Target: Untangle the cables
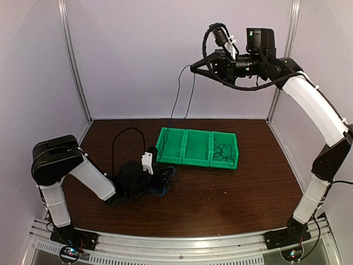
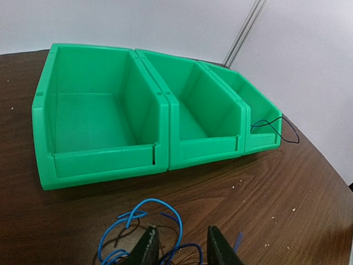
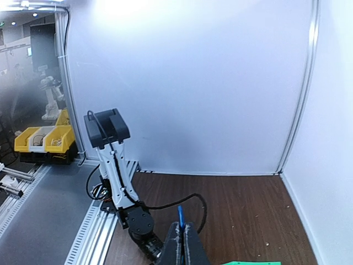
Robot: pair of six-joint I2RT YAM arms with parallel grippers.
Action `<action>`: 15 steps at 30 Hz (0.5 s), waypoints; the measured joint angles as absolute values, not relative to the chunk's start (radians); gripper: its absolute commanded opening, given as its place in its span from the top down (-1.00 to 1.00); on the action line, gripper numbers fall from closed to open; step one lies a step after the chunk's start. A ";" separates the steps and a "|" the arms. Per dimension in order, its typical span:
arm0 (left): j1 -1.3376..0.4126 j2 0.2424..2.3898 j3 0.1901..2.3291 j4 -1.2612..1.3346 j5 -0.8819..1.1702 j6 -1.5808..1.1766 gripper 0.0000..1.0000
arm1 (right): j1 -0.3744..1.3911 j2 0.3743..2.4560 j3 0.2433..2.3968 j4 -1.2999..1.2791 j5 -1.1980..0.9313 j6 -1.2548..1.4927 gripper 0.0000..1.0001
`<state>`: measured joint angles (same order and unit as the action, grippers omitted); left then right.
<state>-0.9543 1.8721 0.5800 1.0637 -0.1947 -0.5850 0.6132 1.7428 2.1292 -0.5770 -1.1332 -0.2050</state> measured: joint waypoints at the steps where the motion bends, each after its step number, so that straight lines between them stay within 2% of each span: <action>1: -0.955 1.872 0.580 1.050 -0.196 -0.595 0.38 | 0.582 1.743 2.148 -0.559 -1.152 -0.183 1.00; 15: -0.948 1.830 0.564 0.867 -0.243 -0.717 0.31 | 0.267 1.715 2.246 -0.267 -1.285 0.148 1.00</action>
